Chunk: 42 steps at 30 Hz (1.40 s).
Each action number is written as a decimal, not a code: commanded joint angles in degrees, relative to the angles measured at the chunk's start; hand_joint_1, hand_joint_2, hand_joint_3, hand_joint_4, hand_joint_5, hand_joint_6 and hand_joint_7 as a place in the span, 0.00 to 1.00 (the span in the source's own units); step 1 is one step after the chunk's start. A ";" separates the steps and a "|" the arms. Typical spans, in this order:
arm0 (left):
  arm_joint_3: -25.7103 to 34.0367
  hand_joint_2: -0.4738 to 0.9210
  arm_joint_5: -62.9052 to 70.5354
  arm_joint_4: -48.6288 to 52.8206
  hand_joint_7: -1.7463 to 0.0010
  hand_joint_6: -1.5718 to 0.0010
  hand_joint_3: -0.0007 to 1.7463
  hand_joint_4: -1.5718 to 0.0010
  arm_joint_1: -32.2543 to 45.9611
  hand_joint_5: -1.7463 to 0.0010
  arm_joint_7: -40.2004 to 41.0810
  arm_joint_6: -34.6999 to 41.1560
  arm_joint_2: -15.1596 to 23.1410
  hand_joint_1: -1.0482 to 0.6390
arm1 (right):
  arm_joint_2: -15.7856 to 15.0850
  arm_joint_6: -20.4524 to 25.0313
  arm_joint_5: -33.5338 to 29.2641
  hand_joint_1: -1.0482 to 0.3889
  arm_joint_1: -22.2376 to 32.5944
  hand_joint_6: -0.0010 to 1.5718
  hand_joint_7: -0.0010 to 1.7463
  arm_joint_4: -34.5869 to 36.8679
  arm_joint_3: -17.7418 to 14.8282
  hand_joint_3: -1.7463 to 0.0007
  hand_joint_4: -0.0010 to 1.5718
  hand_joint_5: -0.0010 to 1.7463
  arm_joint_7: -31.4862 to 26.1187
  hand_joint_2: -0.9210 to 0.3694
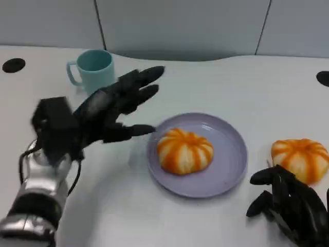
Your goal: Grasp the bread from the table and place it into the plate.
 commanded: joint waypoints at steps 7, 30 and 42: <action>12.45 1.00 -21.82 -27.91 0.91 0.60 0.13 0.76 24.73 0.38 -0.99 27.82 -1.68 0.24 | -0.47 1.78 0.20 0.51 2.26 0.27 0.87 -3.62 -0.35 0.64 0.33 1.00 -1.56 0.00; 11.39 1.00 -10.83 -23.96 0.43 0.58 0.19 0.63 31.96 0.13 4.27 28.03 -0.73 0.25 | -3.09 -1.95 0.73 0.52 0.19 0.26 0.87 1.94 -2.66 0.62 0.35 1.00 1.63 0.00; 11.79 1.00 -9.99 -23.78 0.37 0.61 0.20 0.64 31.82 0.10 6.36 27.92 -1.49 0.27 | -3.81 -1.24 0.29 0.52 -0.94 0.26 0.87 2.71 -2.74 0.64 0.37 1.00 0.51 0.00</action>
